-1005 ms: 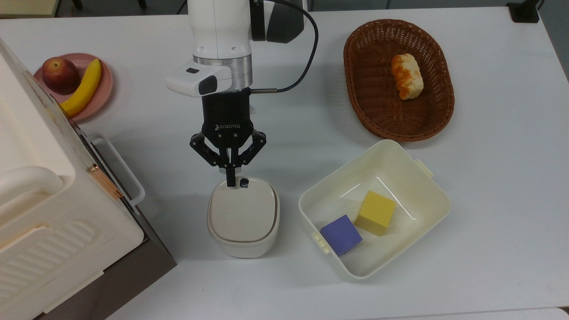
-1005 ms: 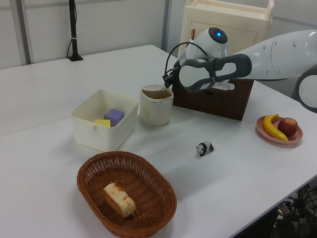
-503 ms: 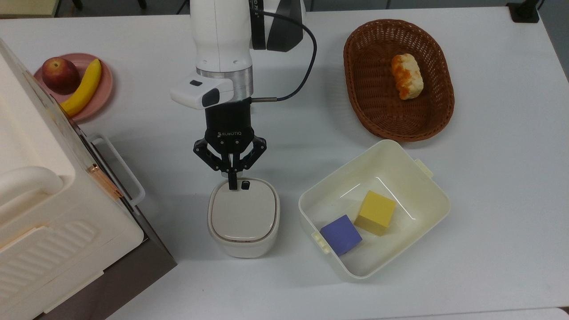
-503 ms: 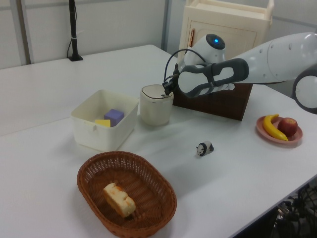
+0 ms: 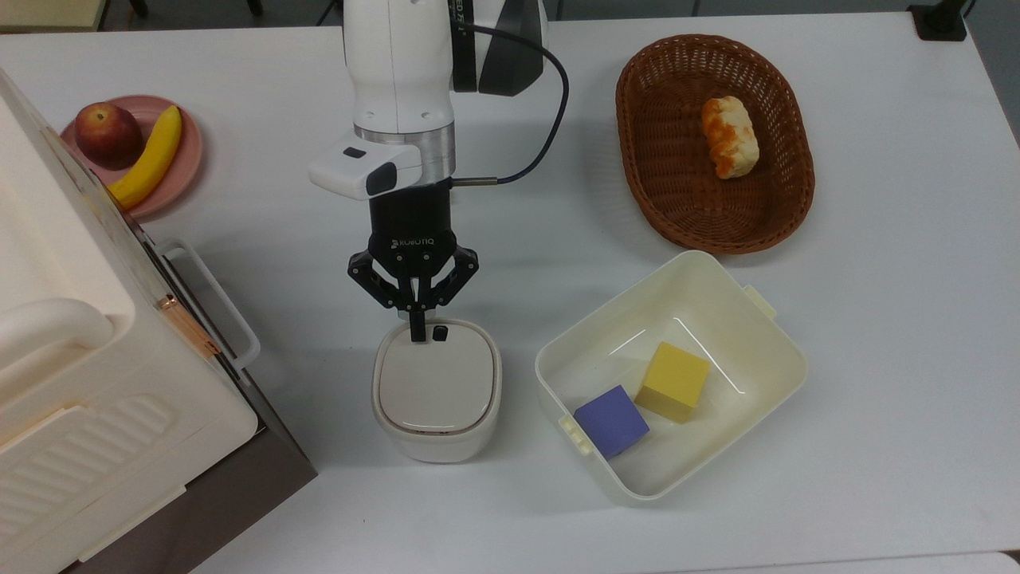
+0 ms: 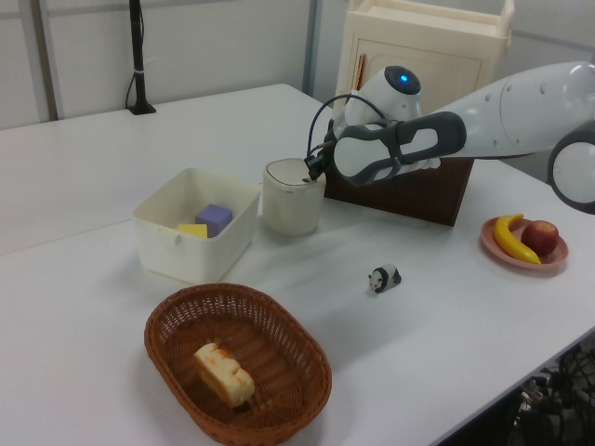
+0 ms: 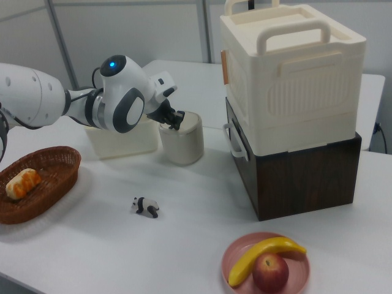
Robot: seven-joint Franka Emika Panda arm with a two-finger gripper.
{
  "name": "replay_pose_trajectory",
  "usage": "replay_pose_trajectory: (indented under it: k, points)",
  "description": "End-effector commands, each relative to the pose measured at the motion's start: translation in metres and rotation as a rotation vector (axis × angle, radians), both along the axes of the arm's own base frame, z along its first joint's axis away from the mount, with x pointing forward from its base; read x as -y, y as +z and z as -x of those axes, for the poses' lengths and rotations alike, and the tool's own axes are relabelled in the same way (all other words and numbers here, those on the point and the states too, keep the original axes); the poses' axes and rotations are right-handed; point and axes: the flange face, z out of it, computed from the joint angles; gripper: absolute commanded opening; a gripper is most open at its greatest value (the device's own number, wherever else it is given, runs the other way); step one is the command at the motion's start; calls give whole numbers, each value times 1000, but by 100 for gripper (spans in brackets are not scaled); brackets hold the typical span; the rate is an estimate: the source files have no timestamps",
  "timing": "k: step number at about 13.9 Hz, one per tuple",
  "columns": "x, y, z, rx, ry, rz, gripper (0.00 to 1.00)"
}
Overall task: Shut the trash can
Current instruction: 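Press the lid down flat onto the trash can rim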
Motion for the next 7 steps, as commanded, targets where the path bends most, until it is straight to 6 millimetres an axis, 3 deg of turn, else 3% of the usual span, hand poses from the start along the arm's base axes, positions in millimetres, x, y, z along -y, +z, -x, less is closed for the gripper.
replay_pose_trajectory:
  k: [1, 3, 5, 7]
  points:
    - [-1, -30, 0, -46, 23, 32, 0]
    - [-1, -27, 0, -42, 24, 33, 0]
    - [1, -10, 2, -19, 16, 29, 0]
    - [0, 27, 7, 32, 6, 17, 0]
